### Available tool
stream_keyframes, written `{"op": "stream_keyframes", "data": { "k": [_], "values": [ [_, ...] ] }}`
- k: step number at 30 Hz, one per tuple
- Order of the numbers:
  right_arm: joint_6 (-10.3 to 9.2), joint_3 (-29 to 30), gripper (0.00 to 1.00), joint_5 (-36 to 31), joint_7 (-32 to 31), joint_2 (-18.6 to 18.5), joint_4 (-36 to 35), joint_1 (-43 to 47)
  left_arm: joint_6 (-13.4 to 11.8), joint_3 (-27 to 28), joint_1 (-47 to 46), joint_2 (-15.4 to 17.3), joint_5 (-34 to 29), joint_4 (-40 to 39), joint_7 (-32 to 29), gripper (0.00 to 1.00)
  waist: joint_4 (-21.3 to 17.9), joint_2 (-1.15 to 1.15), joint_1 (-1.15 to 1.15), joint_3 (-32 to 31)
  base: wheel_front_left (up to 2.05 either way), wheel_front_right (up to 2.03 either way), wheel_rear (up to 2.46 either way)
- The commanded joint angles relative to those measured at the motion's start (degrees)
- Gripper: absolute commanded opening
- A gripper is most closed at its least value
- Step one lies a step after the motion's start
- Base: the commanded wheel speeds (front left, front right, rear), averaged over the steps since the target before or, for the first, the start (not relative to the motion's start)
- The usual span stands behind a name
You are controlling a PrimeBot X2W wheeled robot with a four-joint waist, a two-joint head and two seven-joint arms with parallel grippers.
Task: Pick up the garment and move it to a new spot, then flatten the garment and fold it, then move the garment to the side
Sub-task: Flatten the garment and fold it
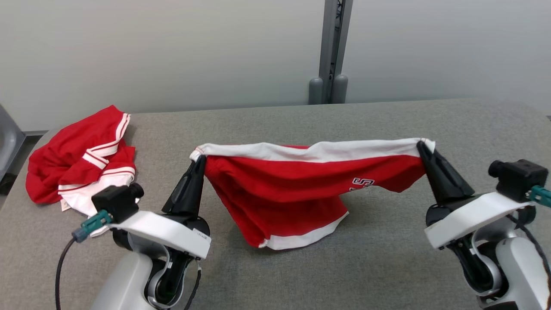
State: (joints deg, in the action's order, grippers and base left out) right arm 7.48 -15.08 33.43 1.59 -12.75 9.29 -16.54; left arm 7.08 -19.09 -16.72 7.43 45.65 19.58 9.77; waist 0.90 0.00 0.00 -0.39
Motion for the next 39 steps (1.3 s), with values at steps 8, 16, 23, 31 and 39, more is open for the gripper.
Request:
{"op": "stream_keyframes", "data": {
  "k": [8,16,23,31,39],
  "values": [
    [0.03,7.1,0.0,0.2,-3.4,-2.3,-15.4,2.6,-2.1,0.1,-3.0,4.0,1.2,-16.6,-8.0,0.0,-3.5,0.0,0.0,-2.4,0.0,0.0,0.0],
    [0.03,14.5,0.0,0.6,-10.1,-2.7,-29.2,2.1,-4.4,1.1,-9.2,8.5,2.4,-28.0,-17.4,0.0,-5.5,0.0,0.0,-2.0,0.0,0.0,0.0],
    [0.03,15.5,0.0,1.4,-14.8,-1.9,-29.8,-2.8,-4.7,-0.5,-17.9,9.5,2.0,-24.5,-23.7,0.0,-6.5,0.0,0.0,2.7,0.0,0.0,0.0],
    [0.03,10.2,0.0,-0.1,-11.7,-0.6,-14.5,-26.2,-3.4,-1.3,-39.9,9.5,-1.9,-9.5,-28.1,0.0,-9.6,0.0,0.0,16.6,0.0,0.0,0.0],
    [0.03,5.6,0.0,-4.4,1.6,5.7,7.2,-54.9,-1.5,1.3,-64.9,11.3,-8.6,7.3,-17.5,0.0,-15.2,0.0,0.0,28.2,0.0,0.0,0.0]
  ]
}}
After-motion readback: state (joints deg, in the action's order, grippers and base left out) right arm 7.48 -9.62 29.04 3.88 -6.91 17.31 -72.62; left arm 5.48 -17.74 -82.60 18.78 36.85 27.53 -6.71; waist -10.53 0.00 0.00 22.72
